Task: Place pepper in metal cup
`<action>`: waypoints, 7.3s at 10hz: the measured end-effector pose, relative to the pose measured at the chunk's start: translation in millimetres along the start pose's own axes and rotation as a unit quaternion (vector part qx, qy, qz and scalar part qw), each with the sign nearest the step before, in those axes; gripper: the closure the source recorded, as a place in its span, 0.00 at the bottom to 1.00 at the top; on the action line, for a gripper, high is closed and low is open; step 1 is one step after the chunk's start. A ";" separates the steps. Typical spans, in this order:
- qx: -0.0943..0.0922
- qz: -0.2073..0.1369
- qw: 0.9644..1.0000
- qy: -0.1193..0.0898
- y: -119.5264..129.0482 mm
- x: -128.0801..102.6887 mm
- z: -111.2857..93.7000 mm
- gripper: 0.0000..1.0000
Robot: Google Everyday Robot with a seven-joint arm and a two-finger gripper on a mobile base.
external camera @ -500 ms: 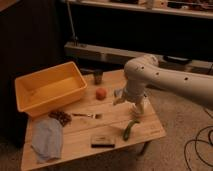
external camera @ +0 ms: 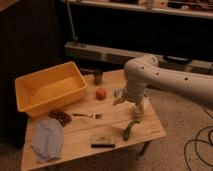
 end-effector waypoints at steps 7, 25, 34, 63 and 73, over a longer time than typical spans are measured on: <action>0.000 0.000 1.000 0.001 -0.1 0.1 0.8 0.20; -0.072 -0.081 0.976 -0.187 14.2 -3.7 -10.9 0.20; -0.042 -0.037 0.996 -0.069 -20.0 -9.3 29.5 0.20; -0.019 -0.001 0.999 -0.049 -44.1 -23.6 174.7 0.90; -0.076 -0.091 0.987 -0.111 24.2 2.7 84.1 1.00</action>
